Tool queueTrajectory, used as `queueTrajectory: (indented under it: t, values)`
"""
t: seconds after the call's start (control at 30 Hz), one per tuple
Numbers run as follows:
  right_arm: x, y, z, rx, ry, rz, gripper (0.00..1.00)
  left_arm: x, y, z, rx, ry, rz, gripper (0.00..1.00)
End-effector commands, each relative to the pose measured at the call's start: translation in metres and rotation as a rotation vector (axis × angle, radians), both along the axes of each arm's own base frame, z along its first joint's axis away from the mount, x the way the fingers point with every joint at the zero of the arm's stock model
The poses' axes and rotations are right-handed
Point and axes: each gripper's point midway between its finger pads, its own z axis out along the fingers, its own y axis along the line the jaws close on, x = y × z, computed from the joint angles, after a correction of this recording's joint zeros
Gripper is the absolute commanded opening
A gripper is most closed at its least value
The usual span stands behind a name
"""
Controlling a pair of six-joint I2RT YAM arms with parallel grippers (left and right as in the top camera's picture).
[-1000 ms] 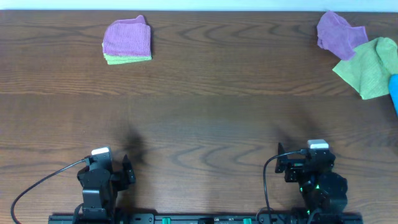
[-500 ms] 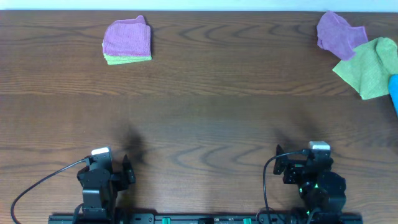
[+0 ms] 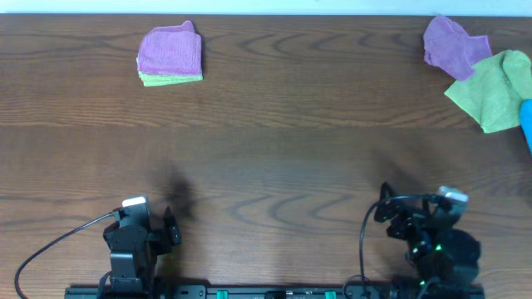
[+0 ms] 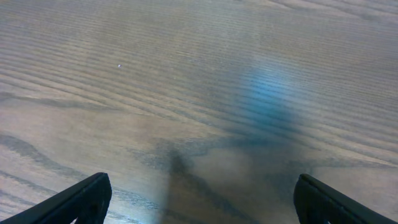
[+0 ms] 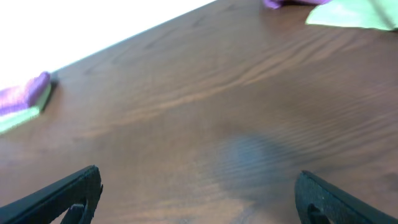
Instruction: Fold the cloth
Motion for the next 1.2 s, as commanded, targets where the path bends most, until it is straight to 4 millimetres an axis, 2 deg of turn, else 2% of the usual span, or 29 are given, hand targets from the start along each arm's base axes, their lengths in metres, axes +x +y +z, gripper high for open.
queueTrajectory:
  t: [0.0, 0.13, 0.27, 0.37, 0.53, 0.67, 0.8, 0.93, 1.17]
  values:
    - [0.007, -0.009, 0.029, 0.056, 0.026, -0.061, 0.99, -0.006, 0.002, -0.014, 0.018, 0.049, -0.001, 0.95]
    - [0.027, -0.022, 0.050, 0.039, 0.142, -0.106, 0.99, -0.006, 0.002, -0.014, 0.018, 0.049, -0.001, 0.95]
    - [0.053, -0.042, 0.078, -0.074, 0.218, -0.138, 0.99, -0.006, 0.002, -0.014, 0.019, 0.049, -0.001, 0.95]
    - [0.068, -0.070, 0.094, -0.118, 0.293, -0.244, 0.99, -0.006, 0.002, -0.014, 0.019, 0.050, -0.001, 0.95]
    - [0.087, -0.112, 0.111, -0.177, 0.405, -0.394, 0.99, -0.006, 0.002, -0.014, 0.019, 0.050, -0.001, 0.95]
    - [0.108, -0.134, 0.125, -0.171, 0.411, -0.436, 0.99, -0.006, 0.002, -0.014, 0.019, 0.049, -0.001, 0.95]
    - [0.141, -0.135, 0.113, -0.168, 0.442, -0.278, 0.99, -0.006, 0.002, -0.014, 0.019, 0.050, -0.001, 0.95]
    - [0.173, -0.143, 0.085, -0.234, 0.517, -0.174, 0.99, -0.006, 0.002, -0.014, 0.019, 0.049, -0.001, 0.95]
    - [0.236, -0.164, 0.066, -0.355, 0.550, -0.065, 0.99, -0.006, 0.002, -0.014, 0.019, 0.050, -0.001, 0.95]
